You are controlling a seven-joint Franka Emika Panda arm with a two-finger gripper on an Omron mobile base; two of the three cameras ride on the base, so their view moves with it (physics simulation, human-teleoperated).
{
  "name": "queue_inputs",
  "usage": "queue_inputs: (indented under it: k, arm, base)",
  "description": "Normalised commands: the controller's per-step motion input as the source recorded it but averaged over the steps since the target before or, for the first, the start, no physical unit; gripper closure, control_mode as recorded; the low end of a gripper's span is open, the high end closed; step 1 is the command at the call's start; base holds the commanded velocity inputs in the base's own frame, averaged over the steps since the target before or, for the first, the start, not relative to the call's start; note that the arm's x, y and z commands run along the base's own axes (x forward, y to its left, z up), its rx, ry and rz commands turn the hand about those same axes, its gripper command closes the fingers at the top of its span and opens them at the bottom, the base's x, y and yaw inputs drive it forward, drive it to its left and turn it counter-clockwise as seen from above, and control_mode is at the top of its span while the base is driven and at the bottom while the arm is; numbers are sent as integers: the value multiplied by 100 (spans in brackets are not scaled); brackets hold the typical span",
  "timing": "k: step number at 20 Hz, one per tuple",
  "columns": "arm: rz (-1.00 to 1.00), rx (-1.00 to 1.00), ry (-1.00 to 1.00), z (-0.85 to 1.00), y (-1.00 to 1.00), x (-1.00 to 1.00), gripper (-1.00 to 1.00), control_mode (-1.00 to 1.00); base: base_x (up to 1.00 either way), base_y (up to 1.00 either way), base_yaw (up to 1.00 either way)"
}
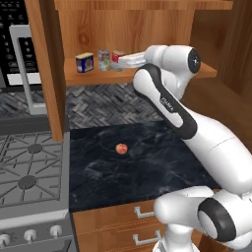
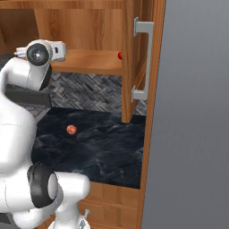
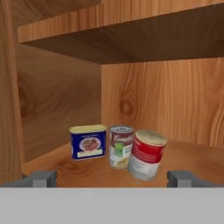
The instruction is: Pick the cans from the counter and place them in their designated side in the cabinet.
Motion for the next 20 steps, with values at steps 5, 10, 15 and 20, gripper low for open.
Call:
queue_inputs:
  k: [5, 10, 15, 20]
  arm:
    - [5, 0, -5, -2, -14, -96, -100, -100]
    - [5, 0, -3, -4, -14, -95, -100, -100]
    - [5, 0, -3, -7, -16, -95, -100, -100]
    - [5, 0, -2, -7, -18, -96, -100, -100]
  base:
    - [0, 0, 0]
    - [0, 0, 0]
    - [0, 0, 0]
    - [0, 0, 0]
